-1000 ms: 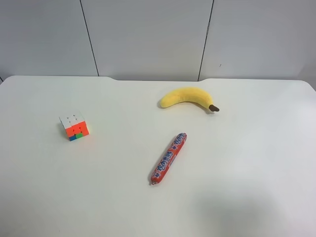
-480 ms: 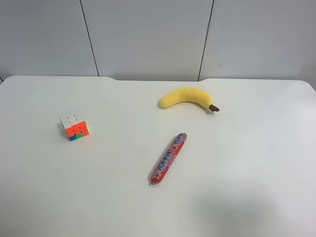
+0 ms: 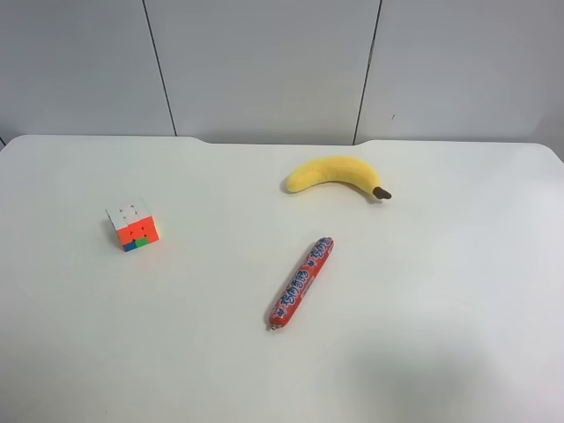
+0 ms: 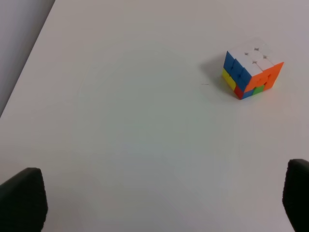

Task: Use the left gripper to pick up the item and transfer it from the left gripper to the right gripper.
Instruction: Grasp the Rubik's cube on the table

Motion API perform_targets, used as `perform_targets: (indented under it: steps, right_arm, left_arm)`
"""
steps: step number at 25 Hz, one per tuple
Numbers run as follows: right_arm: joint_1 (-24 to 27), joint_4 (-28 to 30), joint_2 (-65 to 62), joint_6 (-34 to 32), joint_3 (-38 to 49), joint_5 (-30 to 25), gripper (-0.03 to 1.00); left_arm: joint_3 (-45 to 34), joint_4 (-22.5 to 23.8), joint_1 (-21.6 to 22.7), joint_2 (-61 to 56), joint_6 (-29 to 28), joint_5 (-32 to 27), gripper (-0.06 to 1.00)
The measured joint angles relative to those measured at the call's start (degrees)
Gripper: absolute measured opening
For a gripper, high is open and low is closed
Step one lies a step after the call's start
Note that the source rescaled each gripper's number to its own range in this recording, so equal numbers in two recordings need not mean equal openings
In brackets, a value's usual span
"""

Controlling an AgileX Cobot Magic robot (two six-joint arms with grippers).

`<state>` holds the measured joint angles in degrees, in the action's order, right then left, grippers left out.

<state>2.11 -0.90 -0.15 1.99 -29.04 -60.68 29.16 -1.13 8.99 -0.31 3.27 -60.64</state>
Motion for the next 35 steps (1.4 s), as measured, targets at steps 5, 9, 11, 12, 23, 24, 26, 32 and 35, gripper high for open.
perform_targets:
  steps: [5, 9, 11, 12, 23, 24, 26, 32, 35]
  right_arm:
    - [0.0, 0.0, 0.0, 0.0, 0.0, 0.0, 1.0]
    - [0.0, 0.0, 0.0, 0.0, 0.0, 0.0, 1.0]
    - [0.0, 0.0, 0.0, 0.0, 0.0, 0.0, 1.0]
    - [0.0, 0.0, 0.0, 0.0, 0.0, 0.0, 1.0]
    - [0.0, 0.0, 0.0, 0.0, 0.0, 0.0, 1.0]
    - [0.0, 0.0, 0.0, 0.0, 0.0, 0.0, 1.0]
    - [0.0, 0.0, 0.0, 0.0, 0.0, 0.0, 1.0]
    - [0.0, 0.0, 0.0, 0.0, 0.0, 0.0, 1.0]
    - [0.0, 0.0, 0.0, 0.0, 0.0, 0.0, 1.0]
  left_arm:
    - [2.56, 0.0, 0.0, 3.39, 0.14, -0.54, 1.0]
    - [7.29, -0.07, 0.0, 12.17, 0.14, -1.2, 1.0]
    - [9.85, -0.65, 0.0, 17.59, -0.38, -1.22, 1.0]
    - [10.83, -1.07, 0.0, 20.33, -0.83, -1.22, 1.0]
    - [19.65, -1.95, 0.0, 48.41, -9.53, -0.68, 1.0]
    - [20.29, -2.52, 0.0, 51.05, -9.9, -0.04, 1.0]
    - [21.41, -4.09, 0.0, 56.13, -10.4, 1.62, 1.0]
    - [24.1, -6.87, -3.58, 68.47, -14.14, 5.49, 1.0]
    - [24.87, -6.91, -7.34, 73.37, -17.8, 7.23, 1.0]
